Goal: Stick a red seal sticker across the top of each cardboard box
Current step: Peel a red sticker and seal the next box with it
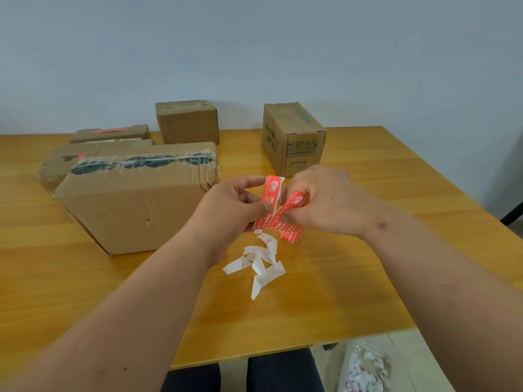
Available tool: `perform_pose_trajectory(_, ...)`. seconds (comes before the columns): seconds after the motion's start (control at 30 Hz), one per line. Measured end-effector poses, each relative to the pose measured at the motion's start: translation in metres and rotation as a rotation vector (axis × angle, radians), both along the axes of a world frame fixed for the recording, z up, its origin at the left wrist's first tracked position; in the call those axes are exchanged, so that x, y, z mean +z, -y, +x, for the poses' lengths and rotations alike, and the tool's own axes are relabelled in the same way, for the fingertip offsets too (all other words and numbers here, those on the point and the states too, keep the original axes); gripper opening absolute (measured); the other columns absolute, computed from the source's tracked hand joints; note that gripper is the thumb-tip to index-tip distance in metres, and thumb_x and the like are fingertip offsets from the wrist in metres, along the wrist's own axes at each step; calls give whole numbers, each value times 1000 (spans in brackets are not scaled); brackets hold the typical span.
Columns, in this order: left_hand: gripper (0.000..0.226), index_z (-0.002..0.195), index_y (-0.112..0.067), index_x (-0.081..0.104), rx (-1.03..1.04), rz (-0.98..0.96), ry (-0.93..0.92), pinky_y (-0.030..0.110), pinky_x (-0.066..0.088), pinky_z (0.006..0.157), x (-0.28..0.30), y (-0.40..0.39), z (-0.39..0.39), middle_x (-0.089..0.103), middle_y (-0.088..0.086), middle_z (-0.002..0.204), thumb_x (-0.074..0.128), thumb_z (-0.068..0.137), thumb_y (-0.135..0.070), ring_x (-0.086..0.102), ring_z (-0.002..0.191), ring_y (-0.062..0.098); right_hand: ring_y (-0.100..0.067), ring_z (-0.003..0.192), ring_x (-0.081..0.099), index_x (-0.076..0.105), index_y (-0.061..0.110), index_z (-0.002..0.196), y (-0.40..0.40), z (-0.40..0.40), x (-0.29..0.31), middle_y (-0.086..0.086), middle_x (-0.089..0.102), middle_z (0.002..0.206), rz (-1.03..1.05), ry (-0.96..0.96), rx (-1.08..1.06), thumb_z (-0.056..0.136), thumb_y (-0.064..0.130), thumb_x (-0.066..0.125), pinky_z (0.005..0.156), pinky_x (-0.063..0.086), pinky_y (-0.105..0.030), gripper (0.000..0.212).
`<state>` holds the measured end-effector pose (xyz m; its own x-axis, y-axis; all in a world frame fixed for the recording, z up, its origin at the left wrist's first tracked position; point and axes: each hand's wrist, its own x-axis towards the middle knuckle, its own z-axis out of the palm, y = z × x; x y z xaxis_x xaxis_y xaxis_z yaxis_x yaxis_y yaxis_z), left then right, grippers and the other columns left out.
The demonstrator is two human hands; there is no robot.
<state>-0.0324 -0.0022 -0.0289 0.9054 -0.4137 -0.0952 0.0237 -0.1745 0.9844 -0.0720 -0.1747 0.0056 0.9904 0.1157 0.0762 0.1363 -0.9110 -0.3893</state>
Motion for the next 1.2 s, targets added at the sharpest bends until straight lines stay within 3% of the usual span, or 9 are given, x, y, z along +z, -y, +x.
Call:
perform_pose_trajectory(0.2, 61, 138, -27, 50, 8, 67, 47, 38, 58, 82, -2, -2, -1, 72, 9, 87, 72, 85, -6, 71, 85, 21, -5, 93, 56, 72, 26, 79, -1, -1, 0, 12, 68, 88, -8, -45, -16, 79, 42, 73, 100, 32, -37, 16)
perform_pose_trajectory(0.4, 67, 140, -25, 46, 110, -4, 26, 35, 58, 75, -5, 2, -2, 70, 6, 80, 72, 83, -1, 70, 79, 21, -6, 86, 59, 60, 24, 57, -4, -4, 3, 6, 72, 88, 49, -80, -8, 76, 40, 74, 87, 37, -36, 29)
perform_pose_trajectory(0.53, 69, 141, -26, 44, 170, -5, 54, 28, 55, 68, -6, 3, -3, 70, 5, 79, 73, 83, -3, 69, 75, 18, -12, 91, 62, 63, 21, 59, -6, -6, 6, 3, 72, 91, 78, -92, -15, 75, 43, 74, 89, 42, -38, 29)
perform_pose_trajectory(0.8, 65, 141, -24, 44, 199, 1, 95, 37, 60, 75, -5, 7, -3, 72, 6, 86, 70, 85, -4, 71, 81, 22, -11, 92, 66, 66, 26, 57, -4, -12, 9, 5, 73, 90, 178, -124, -32, 73, 30, 79, 80, 55, -42, 21)
perform_pose_trajectory(1.0, 61, 140, -24, 44, 251, -18, 112, 36, 62, 70, -5, 12, -4, 70, 8, 90, 69, 87, -4, 71, 79, 22, -10, 100, 65, 70, 18, 63, -1, -14, 7, 7, 73, 90, 183, -162, -20, 73, 20, 78, 85, 55, -41, 13)
perform_pose_trajectory(1.2, 56, 136, -24, 47, 294, -47, 132, 32, 61, 64, 0, 12, -4, 67, 5, 88, 67, 89, -3, 70, 72, 17, -4, 108, 60, 71, 14, 65, 3, -14, 8, 21, 68, 94, 121, -187, 8, 71, 20, 79, 97, 47, -40, 12)
